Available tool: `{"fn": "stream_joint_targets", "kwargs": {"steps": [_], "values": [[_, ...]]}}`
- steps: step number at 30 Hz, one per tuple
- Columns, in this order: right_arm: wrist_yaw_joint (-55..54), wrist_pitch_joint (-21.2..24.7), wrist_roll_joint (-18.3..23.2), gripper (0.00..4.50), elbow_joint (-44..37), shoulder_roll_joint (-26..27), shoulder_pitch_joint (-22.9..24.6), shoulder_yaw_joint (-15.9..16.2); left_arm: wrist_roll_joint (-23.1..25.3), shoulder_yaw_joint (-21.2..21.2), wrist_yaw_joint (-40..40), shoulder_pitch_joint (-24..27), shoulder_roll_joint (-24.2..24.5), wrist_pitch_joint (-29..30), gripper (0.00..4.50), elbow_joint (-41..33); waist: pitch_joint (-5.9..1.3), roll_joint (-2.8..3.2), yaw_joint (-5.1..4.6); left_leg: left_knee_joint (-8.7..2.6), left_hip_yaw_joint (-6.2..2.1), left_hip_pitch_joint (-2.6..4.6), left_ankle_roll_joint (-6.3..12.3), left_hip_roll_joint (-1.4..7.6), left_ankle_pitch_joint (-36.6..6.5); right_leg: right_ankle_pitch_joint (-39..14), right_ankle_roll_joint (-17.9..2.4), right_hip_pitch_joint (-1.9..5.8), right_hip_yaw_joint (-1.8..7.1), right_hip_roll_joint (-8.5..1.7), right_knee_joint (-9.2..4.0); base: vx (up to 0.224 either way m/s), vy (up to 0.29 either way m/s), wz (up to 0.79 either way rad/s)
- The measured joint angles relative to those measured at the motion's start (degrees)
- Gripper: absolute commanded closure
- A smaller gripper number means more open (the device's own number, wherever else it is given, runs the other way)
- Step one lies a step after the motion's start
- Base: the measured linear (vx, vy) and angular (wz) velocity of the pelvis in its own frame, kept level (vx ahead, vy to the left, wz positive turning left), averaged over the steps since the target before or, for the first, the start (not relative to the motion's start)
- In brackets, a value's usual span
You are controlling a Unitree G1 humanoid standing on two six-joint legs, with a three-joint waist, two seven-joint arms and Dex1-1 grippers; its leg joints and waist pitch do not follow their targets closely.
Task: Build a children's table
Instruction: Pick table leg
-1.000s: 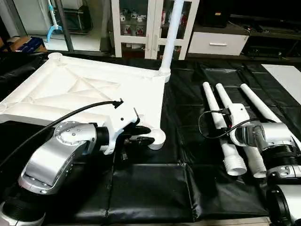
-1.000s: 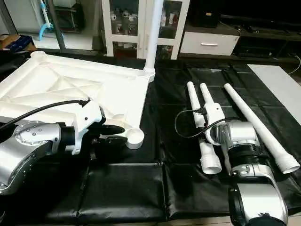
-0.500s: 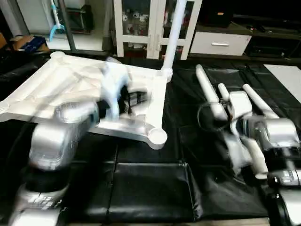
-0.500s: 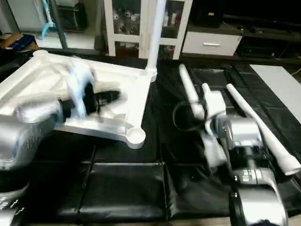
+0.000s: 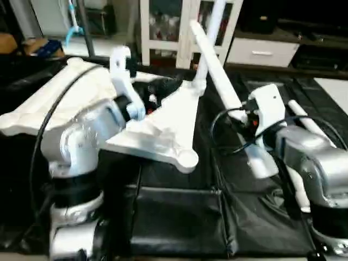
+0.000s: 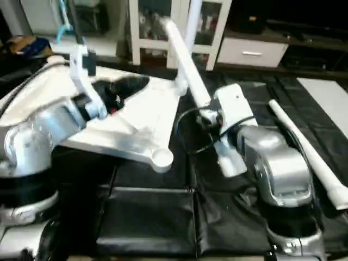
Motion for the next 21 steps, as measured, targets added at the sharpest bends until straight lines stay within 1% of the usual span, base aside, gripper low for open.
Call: {"fn": "stream_joint_targets", "kwargs": {"steps": [1,2,3,5,6,8,10,13,17,18,21], "values": [[0.98,-2.01,-0.13,2.74,-1.01,-0.50,0.22,1.52,-1.19,1.14,1.09,-0.91,-1.06,0.57,1.46,0.63,0.00,-0.01,0.03,0.00,0.00,0.00,0.00,0.01,0.00,0.00,0.00,0.00,0.00,0.00,0.00,0.000,0.000,0.00],[2.34,-4.34,-0.15,2.75,-2.09,-0.84,0.51,3.35,-2.45,1.96,2.24,-1.74,-1.78,1.35,1.32,1.04,-0.01,-0.02,0.04,0.00,-0.01,0.01,0.00,0.01,0.00,-0.01,0.01,0.00,-0.01,0.00,0.01,0.000,0.000,0.00],[3.06,-5.68,-0.41,2.75,-2.67,-1.11,0.66,4.75,-3.18,2.50,2.80,-2.30,-2.14,1.73,1.18,1.36,-0.01,-0.02,-0.02,0.00,-0.01,-0.01,0.00,0.01,0.00,-0.01,0.01,0.00,-0.02,0.01,0.01,0.000,0.000,0.00],[4.03,-9.06,-2.27,2.75,-2.81,-2.89,0.69,8.24,-3.86,3.62,4.52,-3.32,-2.29,2.11,1.05,2.51,0.01,-0.08,-0.01,0.00,-0.01,-0.02,0.01,0.01,0.00,0.00,-0.01,-0.01,-0.01,0.01,0.00,0.000,0.000,0.00],[4.37,-9.53,-2.76,2.75,-2.81,-3.31,0.69,8.59,-3.94,3.92,4.85,-3.34,-2.19,2.03,0.99,2.94,0.02,-0.11,-0.01,0.00,-0.01,-0.03,0.01,0.01,-0.01,0.00,-0.01,-0.01,-0.02,0.01,0.00,0.000,0.000,0.00],[4.81,-10.11,-2.93,2.75,-2.84,-3.40,0.69,9.50,-3.96,5.87,5.93,-3.36,-2.28,1.53,0.74,4.08,0.07,-0.20,0.00,0.00,-0.03,-0.05,0.01,0.02,-0.01,0.00,0.00,-0.01,-0.03,0.01,-0.01,0.000,0.000,0.00],[4.88,-10.84,-2.99,2.75,-2.86,-3.14,0.67,10.51,-3.94,6.72,6.75,-3.57,-2.46,1.27,0.67,4.76,0.14,-0.33,0.05,0.00,-0.03,-0.07,0.02,0.01,-0.01,0.00,-0.01,-0.02,-0.03,0.01,-0.01,0.000,0.000,0.00],[5.03,-12.75,-3.06,2.75,-2.85,-2.33,0.37,11.42,-3.83,8.55,9.34,-5.40,-3.63,0.39,0.35,6.26,0.26,-0.58,0.25,0.00,-0.04,-0.09,0.03,0.01,-0.01,0.02,-0.04,-0.02,-0.03,0.00,-0.03,0.000,0.000,0.00],[5.17,-15.66,-3.11,2.75,-2.82,-2.22,0.19,13.02,-5.70,12.66,14.28,-7.38,-4.52,-0.64,0.20,8.84,0.26,-0.70,0.28,0.00,-0.03,-0.11,0.10,0.01,-0.06,0.12,-0.20,0.00,-0.04,0.00,-0.12,0.000,0.000,0.00],[5.20,-15.72,-3.12,2.75,-2.82,-2.22,0.19,13.10,-5.85,12.94,14.75,-7.40,-4.51,-0.94,0.03,9.15,0.27,-0.70,0.28,0.01,-0.03,-0.12,0.11,0.01,-0.06,0.12,-0.20,0.00,-0.04,0.00,-0.12,0.000,0.000,0.00],[5.74,-16.35,-3.80,2.75,-2.76,-2.23,0.20,13.45,-6.38,14.01,15.32,-7.40,-4.41,-1.57,0.00,9.71,0.32,-0.80,0.30,0.00,-0.04,-0.16,0.14,0.01,-0.08,0.11,-0.19,-0.01,-0.06,0.00,-0.15,0.000,0.000,0.00]]}}
